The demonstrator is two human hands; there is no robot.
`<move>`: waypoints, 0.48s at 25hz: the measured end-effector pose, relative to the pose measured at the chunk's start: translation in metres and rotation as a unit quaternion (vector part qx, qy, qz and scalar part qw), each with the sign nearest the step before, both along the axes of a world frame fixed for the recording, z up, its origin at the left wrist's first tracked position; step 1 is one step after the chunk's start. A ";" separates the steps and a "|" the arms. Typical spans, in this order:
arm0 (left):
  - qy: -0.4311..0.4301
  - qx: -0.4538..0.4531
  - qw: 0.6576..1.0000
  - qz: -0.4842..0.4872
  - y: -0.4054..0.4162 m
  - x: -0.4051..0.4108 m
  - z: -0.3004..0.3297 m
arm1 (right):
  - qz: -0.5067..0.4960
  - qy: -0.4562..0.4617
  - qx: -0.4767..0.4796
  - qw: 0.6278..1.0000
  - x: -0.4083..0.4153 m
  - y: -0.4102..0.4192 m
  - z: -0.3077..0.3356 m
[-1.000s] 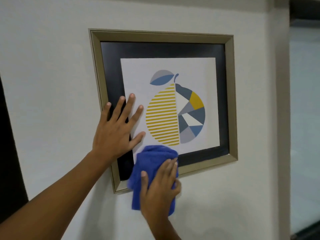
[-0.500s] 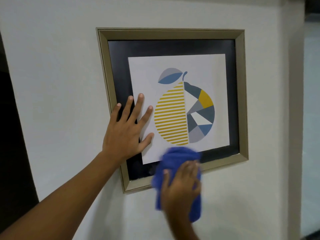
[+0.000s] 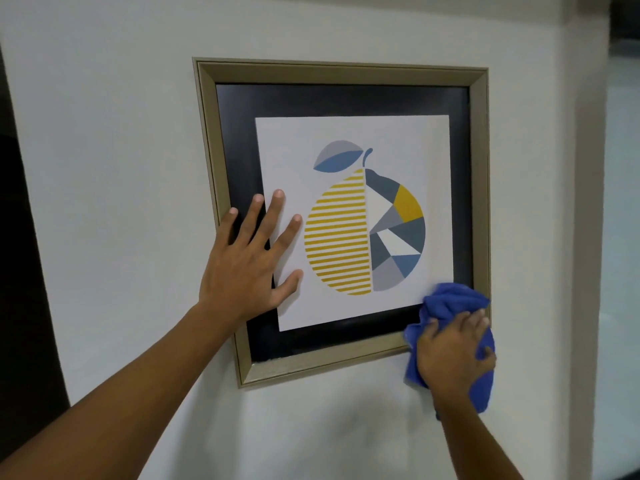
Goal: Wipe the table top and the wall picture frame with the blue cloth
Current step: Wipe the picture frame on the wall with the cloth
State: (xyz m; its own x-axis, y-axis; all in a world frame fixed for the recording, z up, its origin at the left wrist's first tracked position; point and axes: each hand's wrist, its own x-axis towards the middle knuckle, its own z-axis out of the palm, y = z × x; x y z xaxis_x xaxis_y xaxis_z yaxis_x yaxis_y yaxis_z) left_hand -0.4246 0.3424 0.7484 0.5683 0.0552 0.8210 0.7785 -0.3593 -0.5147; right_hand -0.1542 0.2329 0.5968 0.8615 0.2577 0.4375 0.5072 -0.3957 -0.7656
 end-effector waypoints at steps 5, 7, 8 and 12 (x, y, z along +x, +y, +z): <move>0.001 -0.003 1.000 0.005 0.000 0.002 -0.001 | 0.071 -0.066 -0.025 0.995 -0.148 0.027 -0.020; 0.004 -0.005 1.000 0.008 -0.001 0.000 -0.001 | 0.162 -0.075 -0.069 0.982 -0.203 0.041 -0.025; 0.002 -0.006 1.000 0.005 -0.002 -0.002 -0.002 | 0.189 -0.072 -0.089 0.975 -0.220 0.044 -0.023; -0.016 -0.010 1.000 0.005 -0.003 -0.004 -0.001 | 0.186 -0.046 -0.038 0.981 -0.162 0.017 -0.018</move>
